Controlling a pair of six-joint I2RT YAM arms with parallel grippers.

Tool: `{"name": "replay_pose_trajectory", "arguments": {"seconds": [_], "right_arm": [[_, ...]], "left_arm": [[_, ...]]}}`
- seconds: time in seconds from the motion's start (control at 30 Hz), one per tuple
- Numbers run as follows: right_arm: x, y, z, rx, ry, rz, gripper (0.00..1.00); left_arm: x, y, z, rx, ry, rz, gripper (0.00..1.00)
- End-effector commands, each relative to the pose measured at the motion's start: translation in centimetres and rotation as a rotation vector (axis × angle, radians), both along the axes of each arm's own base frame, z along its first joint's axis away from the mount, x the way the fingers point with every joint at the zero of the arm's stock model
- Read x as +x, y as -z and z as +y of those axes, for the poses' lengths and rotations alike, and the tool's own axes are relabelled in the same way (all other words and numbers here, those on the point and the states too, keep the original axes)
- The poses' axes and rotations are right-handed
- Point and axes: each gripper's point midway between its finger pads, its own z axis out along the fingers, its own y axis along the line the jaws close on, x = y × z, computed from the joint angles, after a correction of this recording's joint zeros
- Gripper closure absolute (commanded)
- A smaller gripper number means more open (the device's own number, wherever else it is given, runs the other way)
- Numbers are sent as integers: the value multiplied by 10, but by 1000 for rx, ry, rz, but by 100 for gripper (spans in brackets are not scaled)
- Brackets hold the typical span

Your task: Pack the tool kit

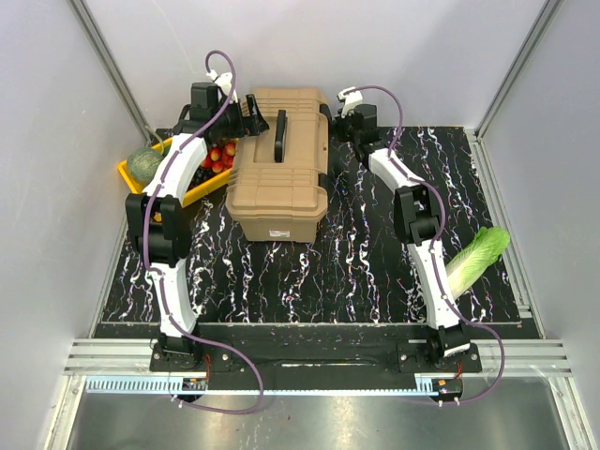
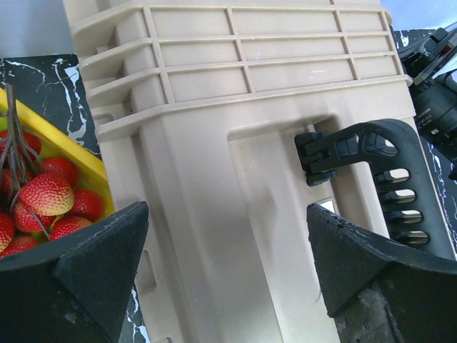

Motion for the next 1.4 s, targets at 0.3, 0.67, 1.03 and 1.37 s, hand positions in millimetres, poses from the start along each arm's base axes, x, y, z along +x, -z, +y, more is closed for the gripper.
{"name": "replay_pose_trajectory", "arguments": {"seconds": [0.3, 0.67, 1.03, 1.37], "right_arm": [[-38, -1, 97, 106, -351, 2, 100], [-66, -4, 144, 134, -476, 45, 100], [-98, -11, 189, 258, -569, 102, 100], [-117, -8, 213, 281, -632, 119, 100]], "left_arm": [[-18, 33, -37, -145, 194, 106, 16], [-39, 53, -73, -194, 286, 183, 23], [-47, 52, -96, -262, 362, 206, 27], [-62, 53, -107, -301, 432, 226, 30]]}}
